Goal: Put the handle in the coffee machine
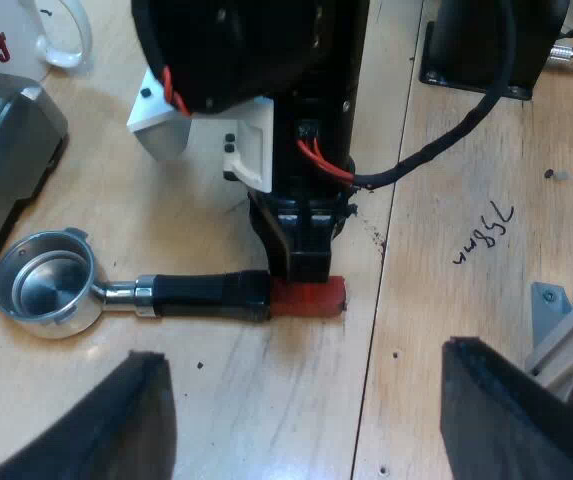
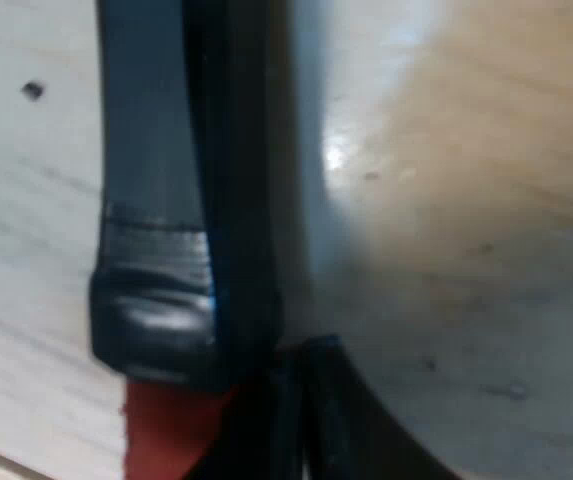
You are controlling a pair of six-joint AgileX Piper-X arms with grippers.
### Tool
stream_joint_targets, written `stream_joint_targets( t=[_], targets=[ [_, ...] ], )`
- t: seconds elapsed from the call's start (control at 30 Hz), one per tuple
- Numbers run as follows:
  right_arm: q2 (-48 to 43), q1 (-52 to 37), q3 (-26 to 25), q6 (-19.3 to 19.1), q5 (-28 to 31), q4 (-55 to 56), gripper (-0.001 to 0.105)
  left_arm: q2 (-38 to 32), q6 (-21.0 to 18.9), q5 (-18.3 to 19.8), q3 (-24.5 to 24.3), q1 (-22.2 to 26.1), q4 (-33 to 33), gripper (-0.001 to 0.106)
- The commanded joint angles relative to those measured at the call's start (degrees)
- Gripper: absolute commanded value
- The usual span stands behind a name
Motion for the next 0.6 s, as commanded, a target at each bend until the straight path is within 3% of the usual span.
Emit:
stream_joint_targets(
  t=[0.03, 0.43, 0.6],
  targets=[
    [2.0, 0.7, -1.5, 0.1, -3.2, -1.7, 0.000, 0.2, -0.7, -0.5, 0.2, -0.3, 0.2, 0.059],
    [10.3, 6.4, -10.7, 1.2, -2.7, -4.0, 0.000, 0.2, -0.7, -0.5, 0.2, -0.3, 3.2, 0.059],
    [13.5, 6.4, -14.0, 3.2, -2.7, -6.9, 0.000, 0.2, -0.7, -3.9, 0.2, -0.3, 5.6, 0.059]
  ],
)
